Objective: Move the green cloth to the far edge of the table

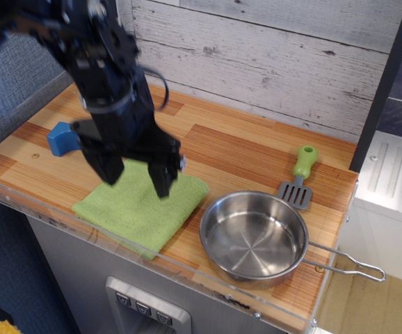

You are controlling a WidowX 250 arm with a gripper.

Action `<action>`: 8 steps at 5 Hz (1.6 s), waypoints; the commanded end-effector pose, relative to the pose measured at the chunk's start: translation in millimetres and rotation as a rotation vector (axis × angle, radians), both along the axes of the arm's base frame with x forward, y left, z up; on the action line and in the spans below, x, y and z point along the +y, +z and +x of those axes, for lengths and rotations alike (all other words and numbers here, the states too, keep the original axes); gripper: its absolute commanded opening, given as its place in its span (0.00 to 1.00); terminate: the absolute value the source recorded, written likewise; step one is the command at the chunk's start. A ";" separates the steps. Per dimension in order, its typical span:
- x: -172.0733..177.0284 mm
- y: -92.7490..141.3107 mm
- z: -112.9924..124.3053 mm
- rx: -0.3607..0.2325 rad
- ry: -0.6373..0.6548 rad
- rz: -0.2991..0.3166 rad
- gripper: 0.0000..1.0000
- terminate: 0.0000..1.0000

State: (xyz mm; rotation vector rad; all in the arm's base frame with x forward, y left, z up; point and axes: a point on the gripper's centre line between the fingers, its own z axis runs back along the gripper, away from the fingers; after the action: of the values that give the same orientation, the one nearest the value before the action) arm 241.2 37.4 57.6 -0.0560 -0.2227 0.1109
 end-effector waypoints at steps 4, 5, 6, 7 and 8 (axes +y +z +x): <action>14.0 -44.4 9.3 0.108 -0.057 0.054 1.00 0.00; 11.1 -43.9 15.1 0.085 -0.062 0.045 1.00 0.00; 7.0 -42.9 23.3 0.083 -0.074 0.042 1.00 0.00; 3.6 -42.5 36.9 0.063 -0.082 0.024 1.00 0.00; -1.8 -39.6 63.8 0.026 -0.100 0.001 1.00 0.00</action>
State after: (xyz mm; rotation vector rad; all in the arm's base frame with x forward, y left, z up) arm 304.5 36.9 11.3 -0.0712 -0.1752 0.0360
